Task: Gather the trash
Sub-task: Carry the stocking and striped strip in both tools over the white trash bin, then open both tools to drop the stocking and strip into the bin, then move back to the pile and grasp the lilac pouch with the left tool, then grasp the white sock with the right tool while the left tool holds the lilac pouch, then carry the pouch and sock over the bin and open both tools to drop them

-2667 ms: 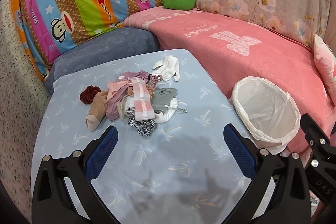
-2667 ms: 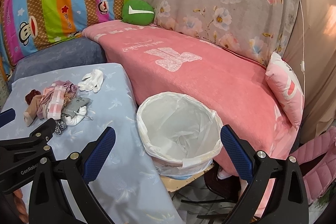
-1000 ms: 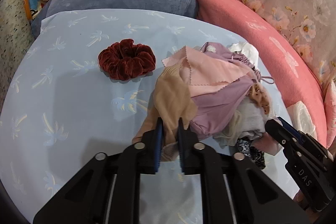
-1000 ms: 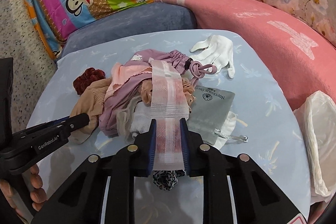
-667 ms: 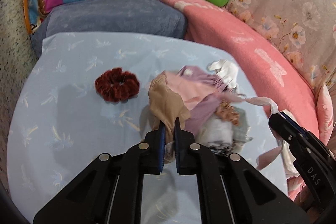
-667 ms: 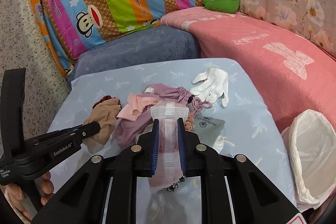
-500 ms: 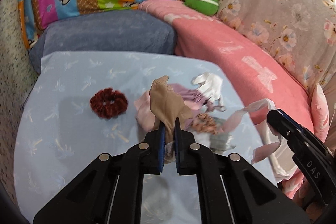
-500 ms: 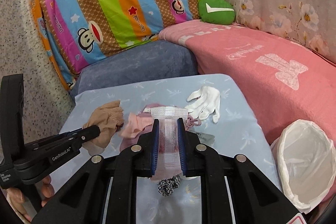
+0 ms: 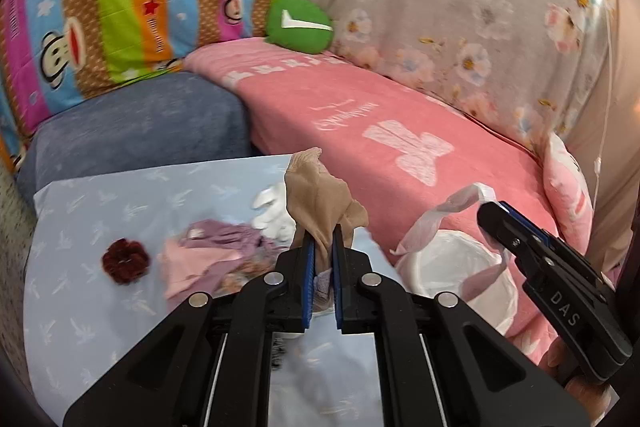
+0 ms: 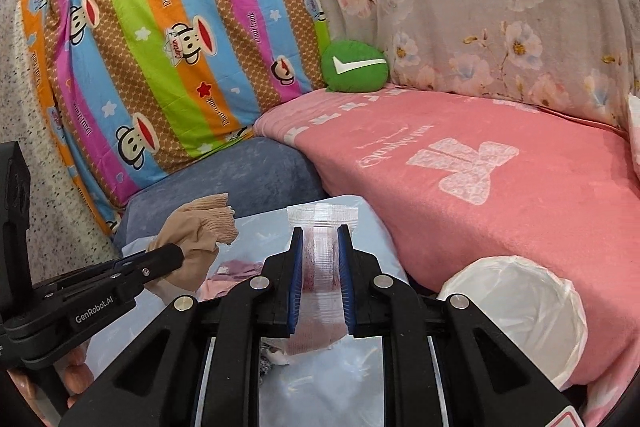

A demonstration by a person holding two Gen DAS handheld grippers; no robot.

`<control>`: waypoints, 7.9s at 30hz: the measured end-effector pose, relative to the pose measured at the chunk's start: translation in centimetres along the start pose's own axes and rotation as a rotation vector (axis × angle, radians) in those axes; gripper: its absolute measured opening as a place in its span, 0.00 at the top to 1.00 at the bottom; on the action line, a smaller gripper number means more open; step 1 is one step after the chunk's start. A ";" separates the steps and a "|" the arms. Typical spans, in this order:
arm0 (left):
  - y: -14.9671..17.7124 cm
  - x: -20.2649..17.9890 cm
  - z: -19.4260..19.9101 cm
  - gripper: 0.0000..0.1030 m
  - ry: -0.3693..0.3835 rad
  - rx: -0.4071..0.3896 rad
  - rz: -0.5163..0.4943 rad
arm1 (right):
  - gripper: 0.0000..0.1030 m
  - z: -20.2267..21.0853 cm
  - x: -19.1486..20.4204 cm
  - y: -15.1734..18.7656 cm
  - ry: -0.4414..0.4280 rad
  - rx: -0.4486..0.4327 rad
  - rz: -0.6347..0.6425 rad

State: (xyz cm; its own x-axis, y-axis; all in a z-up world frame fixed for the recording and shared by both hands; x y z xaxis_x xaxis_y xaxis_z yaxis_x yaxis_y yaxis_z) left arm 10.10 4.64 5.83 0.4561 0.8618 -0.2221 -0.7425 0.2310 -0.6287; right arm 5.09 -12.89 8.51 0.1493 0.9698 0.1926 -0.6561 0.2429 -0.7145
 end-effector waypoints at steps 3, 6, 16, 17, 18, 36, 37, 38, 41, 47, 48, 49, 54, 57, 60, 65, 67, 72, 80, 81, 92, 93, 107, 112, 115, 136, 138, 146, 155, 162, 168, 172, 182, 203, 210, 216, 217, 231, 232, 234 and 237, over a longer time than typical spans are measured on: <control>-0.1 -2.7 -0.8 0.93 0.019 0.009 -0.045 | 0.85 0.7 -2.9 0.0 0.034 -0.004 -0.028; -0.3 -5.4 -2.1 0.93 0.042 0.024 -0.087 | 0.85 1.1 -6.0 0.2 0.071 -0.001 -0.058; 0.5 -13.0 -6.7 0.92 0.111 0.105 -0.202 | 0.85 0.8 -14.3 1.9 0.155 0.037 -0.154; 0.6 -13.5 -7.1 0.92 0.115 0.111 -0.210 | 0.85 0.7 -15.0 2.1 0.161 0.041 -0.161; 0.7 -14.2 -7.6 0.92 0.122 0.120 -0.221 | 0.85 0.5 -15.6 2.3 0.167 0.046 -0.170; 0.8 -17.5 -10.8 0.51 0.108 0.170 -0.228 | 0.56 -0.7 -20.4 4.0 0.236 0.067 -0.248; 0.7 -17.3 -10.8 0.49 0.109 0.170 -0.218 | 0.53 -0.6 -20.5 4.0 0.237 0.065 -0.249; 0.7 -17.0 -10.6 0.49 0.108 0.169 -0.209 | 0.53 -0.5 -20.3 4.0 0.237 0.062 -0.248; 0.5 -16.4 -10.3 0.49 0.108 0.163 -0.192 | 0.52 -0.2 -19.8 4.0 0.228 0.058 -0.241; 0.9 -14.0 -9.5 0.48 0.078 0.157 -0.149 | 0.48 -0.1 -16.9 4.1 0.199 0.055 -0.197; 1.0 -13.5 -9.4 0.48 0.066 0.156 -0.139 | 0.48 -0.1 -16.4 4.2 0.192 0.057 -0.191; 1.1 -12.9 -9.2 0.48 0.054 0.155 -0.130 | 0.48 -0.2 -15.9 4.3 0.183 0.060 -0.185; 1.6 -9.3 -8.2 0.40 -0.011 0.140 -0.058 | 0.47 -0.9 -12.8 5.0 0.140 0.078 -0.152; 2.0 -7.0 -7.4 0.31 -0.050 0.120 -0.011 | 0.47 -1.7 -11.0 5.5 0.119 0.098 -0.133; 2.5 -5.0 -6.8 0.25 -0.094 0.114 0.020 | 0.47 -2.5 -9.2 5.9 0.096 0.120 -0.115; 3.5 -1.3 -6.3 0.24 -0.155 0.121 0.069 | 0.47 -3.7 -6.0 6.5 0.064 0.148 -0.082; 4.0 0.2 -6.1 0.24 -0.173 0.128 0.089 | 0.47 -4.1 -4.8 6.7 0.050 0.160 -0.069; 5.2 4.0 -5.9 0.24 -0.217 0.147 0.153 | 0.47 -5.5 -2.0 7.4 0.022 0.190 -0.044; 6.9 9.5 -6.1 0.24 -0.258 0.178 0.252 | 0.47 -8.1 2.1 8.5 -0.013 0.242 0.002; 7.1 10.0 -6.2 0.24 -0.259 0.182 0.263 | 0.47 -8.5 2.6 8.7 -0.017 0.250 0.009; 8.4 14.6 -8.2 0.29 -0.181 0.234 0.364 | 0.47 -12.6 7.6 9.6 -0.063 0.318 0.062; 8.5 15.1 -8.4 0.29 -0.156 0.239 0.382 | 0.47 -13.0 7.9 9.6 -0.066 0.322 0.065; 8.9 17.4 -10.0 0.84 0.088 0.265 0.484 | 0.58 -17.6 11.5 10.0 -0.130 0.401 0.101; 8.8 17.0 -9.2 0.92 0.092 0.247 0.461 | 0.61 -19.0 12.2 10.4 -0.153 0.432 0.103; 8.4 16.9 -8.7 0.93 0.092 0.233 0.458 | 0.67 -19.9 12.7 10.7 -0.163 0.455 0.111; 4.2 11.7 -0.1 0.95 0.078 0.032 0.343 | 0.88 -10.3 11.2 6.3 -0.269 0.256 0.071; 3.8 11.0 0.8 0.95 0.084 0.009 0.328 | 0.88 -9.2 10.6 5.8 -0.271 0.234 0.066; 2.0 8.3 2.7 0.95 0.104 -0.040 0.272 | 0.88 -5.9 8.0 4.8 -0.263 0.158 0.031; 0.2 4.4 4.2 0.95 0.148 -0.075 0.195 | 0.88 -3.8 5.2 4.7 -0.259 0.121 -0.011; -0.4 1.4 3.7 0.95 0.171 -0.071 0.140 | 0.88 -2.8 2.8 4.7 -0.241 0.097 -0.040; -0.2 -1.0 2.1 0.95 0.191 -0.029 0.098 | 0.88 -2.3 0.0 5.0 -0.213 0.088 -0.075; 0.3 -2.7 0.5 0.95 0.192 0.013 0.064 | 0.88 -2.3 -2.2 5.4 -0.184 0.086 -0.108; 0.5 -7.5 -2.8 0.95 0.230 0.091 -0.022 | 0.88 -2.0 -7.9 6.3 -0.104 0.078 -0.184; -0.1 -18.2 -7.6 0.94 0.309 0.172 -0.216 | 0.88 -1.4 -18.3 8.8 0.042 0.086 -0.348; 0.0 -19.9 -8.3 0.94 0.328 0.189 -0.240 | 0.86 -1.3 -18.9 9.3 0.056 0.086 -0.363; -0.1 -19.4 -7.8 0.35 0.324 0.151 -0.201 | 0.83 -1.3 -19.1 9.3 0.065 0.077 -0.368; -0.1 -19.3 -7.8 0.35 0.320 0.145 -0.202 | 0.83 -1.3 -19.2 9.3 0.065 0.076 -0.370; 0.6 -15.5 -7.3 0.35 0.229 0.116 -0.142 | 0.77 -1.5 -17.1 8.9 0.048 0.083 -0.332; 0.6 -15.1 -7.3 0.35 0.224 0.114 -0.136 | 0.77 -1.5 -16.8 8.8 0.043 0.084 -0.327; 0.7 -14.2 -7.1 0.35 0.211 0.108 -0.118 | 0.76 -1.6 -16.3 8.7 0.038 0.086 -0.317; 0.8 -12.9 -6.8 0.35 0.196 0.100 -0.092 | 0.73 -1.9 -15.0 8.7 0.027 0.094 -0.295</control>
State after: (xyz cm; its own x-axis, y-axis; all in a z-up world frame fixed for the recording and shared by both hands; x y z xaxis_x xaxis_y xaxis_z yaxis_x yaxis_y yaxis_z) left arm 7.01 -9.39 3.13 0.6034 0.7330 -0.3141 -0.7338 0.3562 -0.5785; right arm -1.47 -25.32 -1.91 0.3623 0.8583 0.3633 -0.6469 0.5122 -0.5650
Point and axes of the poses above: each gripper's, at about its wrist camera, not at the fingertips, and z roughly against the way its jaws point, x to its left, y to its underside, the point moved 1 cm from there along -z, roughly the way its jaws point, and after that the axes turned 13 degrees about x, right-handed, at the moved point
